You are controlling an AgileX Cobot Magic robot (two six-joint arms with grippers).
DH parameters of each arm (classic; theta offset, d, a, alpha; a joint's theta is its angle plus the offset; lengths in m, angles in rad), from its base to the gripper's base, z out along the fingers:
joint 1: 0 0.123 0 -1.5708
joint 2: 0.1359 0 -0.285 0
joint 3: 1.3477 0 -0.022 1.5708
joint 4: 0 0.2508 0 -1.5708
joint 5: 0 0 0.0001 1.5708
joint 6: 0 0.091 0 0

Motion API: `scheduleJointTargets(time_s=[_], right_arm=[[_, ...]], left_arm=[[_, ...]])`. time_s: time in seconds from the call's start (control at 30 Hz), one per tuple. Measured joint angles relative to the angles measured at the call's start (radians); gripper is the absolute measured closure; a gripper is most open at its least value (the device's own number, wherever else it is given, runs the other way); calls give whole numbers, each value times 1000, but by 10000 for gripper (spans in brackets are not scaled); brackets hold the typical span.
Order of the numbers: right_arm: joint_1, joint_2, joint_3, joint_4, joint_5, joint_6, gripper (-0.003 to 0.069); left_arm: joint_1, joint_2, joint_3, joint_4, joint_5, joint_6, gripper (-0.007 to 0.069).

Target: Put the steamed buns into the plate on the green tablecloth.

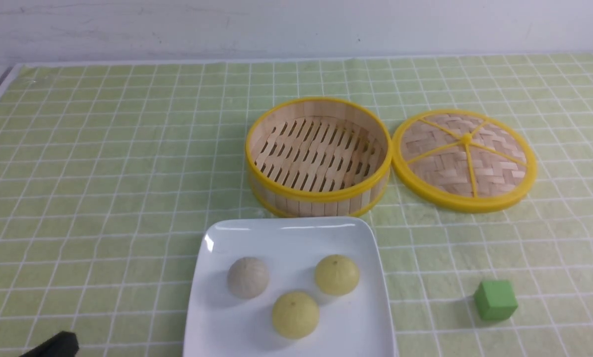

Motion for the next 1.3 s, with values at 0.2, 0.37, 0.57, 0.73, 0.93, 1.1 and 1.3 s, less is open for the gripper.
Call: scheduleJointTargets(time_s=[0.2, 0.37, 0.57, 0.73, 0.93, 1.1, 1.3], right_arm=[[0, 0, 0, 0, 0, 0, 515], [0, 0, 0, 0, 0, 0, 509], [0, 0, 0, 0, 0, 0, 503], [0, 0, 0, 0, 0, 0, 495], [0, 0, 0, 0, 0, 0, 485], [0, 0, 0, 0, 0, 0, 477], [0, 0, 0, 0, 0, 0, 466]], left_arm=[[165, -74, 0, 33, 139, 0, 588], [188, -76, 1, 38, 158, 1, 588], [188, -77, 1, 38, 159, 1, 580], [188, -77, 1, 38, 159, 1, 573], [188, -77, 1, 38, 159, 1, 570], [217, -77, 1, 38, 159, 1, 570], [229, -77, 1, 38, 159, 1, 561]])
